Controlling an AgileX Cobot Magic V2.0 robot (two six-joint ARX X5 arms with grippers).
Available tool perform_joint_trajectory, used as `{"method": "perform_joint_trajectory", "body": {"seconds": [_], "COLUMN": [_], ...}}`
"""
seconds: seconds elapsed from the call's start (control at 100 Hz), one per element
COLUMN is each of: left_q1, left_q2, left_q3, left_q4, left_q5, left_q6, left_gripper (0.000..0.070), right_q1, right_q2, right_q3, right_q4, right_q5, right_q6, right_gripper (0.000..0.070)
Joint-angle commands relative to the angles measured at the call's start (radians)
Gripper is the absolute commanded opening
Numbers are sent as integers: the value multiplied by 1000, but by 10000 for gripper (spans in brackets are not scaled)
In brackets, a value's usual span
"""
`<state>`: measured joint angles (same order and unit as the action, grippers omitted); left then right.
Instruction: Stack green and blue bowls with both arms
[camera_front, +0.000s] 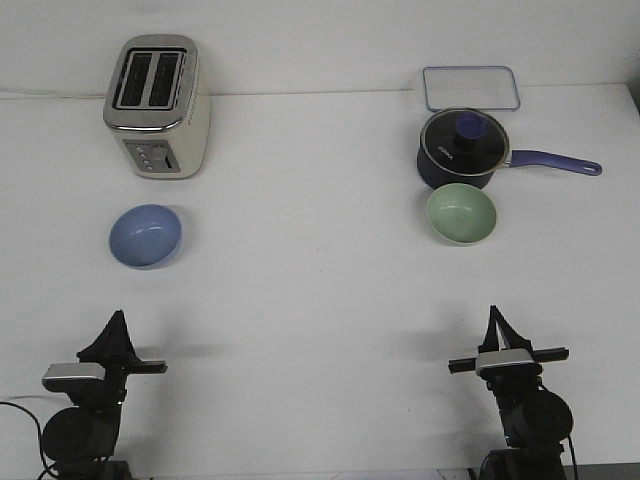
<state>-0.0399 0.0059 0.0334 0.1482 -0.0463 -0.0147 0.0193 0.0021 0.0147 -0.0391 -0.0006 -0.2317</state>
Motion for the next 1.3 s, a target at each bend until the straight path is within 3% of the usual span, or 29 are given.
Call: {"method": "perform_joint_trajectory", "body": {"seconds": [0.0,0.68,0.82,1.0,1.18,1.29], "left_q1": [0,0,0,0,0,0], "left_q2": [-1,-1,-1,-1,-1,-1], "left_q3": [-19,-19,-19,-19,-19,-19], "left_q4": [10,10,10,10,10,10], "left_q5": [2,2,2,2,2,2], "left_q6": [-5,-5,-5,-5,-5,-5], "left_gripper": [14,14,14,14,14,14], "right_q1": [0,0,0,0,0,-1], "right_q2": [-1,-1,-1,-1,-1,10], "right_q3": [-2,-2,-2,-2,6,82], "right_q4": [14,18,90,172,153,40], "right_q5": [0,0,-7,-7,18,32], "right_q6": [-4,-4,11,156,497,644], "right_gripper": [1,1,1,1,1,1]}}
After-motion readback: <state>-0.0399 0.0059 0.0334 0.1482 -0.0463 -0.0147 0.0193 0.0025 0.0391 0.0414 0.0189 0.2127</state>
